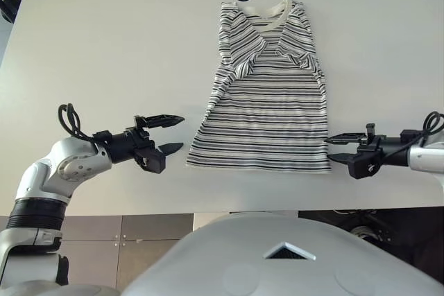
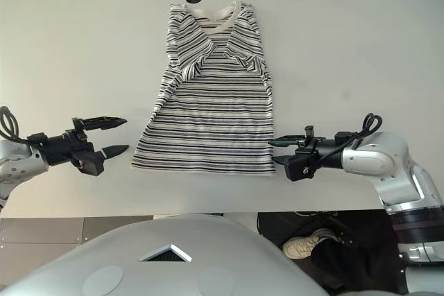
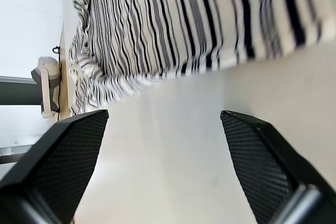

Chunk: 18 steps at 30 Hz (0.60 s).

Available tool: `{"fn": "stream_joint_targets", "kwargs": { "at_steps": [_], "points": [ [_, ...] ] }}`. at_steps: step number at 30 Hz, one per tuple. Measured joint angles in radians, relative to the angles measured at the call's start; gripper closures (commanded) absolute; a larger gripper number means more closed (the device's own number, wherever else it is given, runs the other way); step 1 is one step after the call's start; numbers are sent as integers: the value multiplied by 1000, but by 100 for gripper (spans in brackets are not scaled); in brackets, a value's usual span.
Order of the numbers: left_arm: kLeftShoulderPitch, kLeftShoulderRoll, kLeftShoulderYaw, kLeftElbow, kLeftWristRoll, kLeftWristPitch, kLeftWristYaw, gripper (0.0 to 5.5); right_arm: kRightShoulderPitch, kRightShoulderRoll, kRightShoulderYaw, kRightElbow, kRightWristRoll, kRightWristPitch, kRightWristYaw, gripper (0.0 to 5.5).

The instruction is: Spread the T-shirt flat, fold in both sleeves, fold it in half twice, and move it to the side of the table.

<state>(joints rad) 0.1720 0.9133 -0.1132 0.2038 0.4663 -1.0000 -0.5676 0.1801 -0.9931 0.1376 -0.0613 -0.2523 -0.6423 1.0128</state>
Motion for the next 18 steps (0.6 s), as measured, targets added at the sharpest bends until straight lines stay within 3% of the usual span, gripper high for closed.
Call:
{"fn": "stream_joint_targets", "kwargs": {
  "at_steps": [10, 18],
  "points": [
    [-14, 0, -85, -30, -29, 5, 12, 150, -3, -44, 13, -8, -5, 18, -2, 341],
    [-31, 0, -145, -30, -55, 5, 27, 164, -52, -22, 108, -16, 1, -9, -21, 341]
  ]
}}
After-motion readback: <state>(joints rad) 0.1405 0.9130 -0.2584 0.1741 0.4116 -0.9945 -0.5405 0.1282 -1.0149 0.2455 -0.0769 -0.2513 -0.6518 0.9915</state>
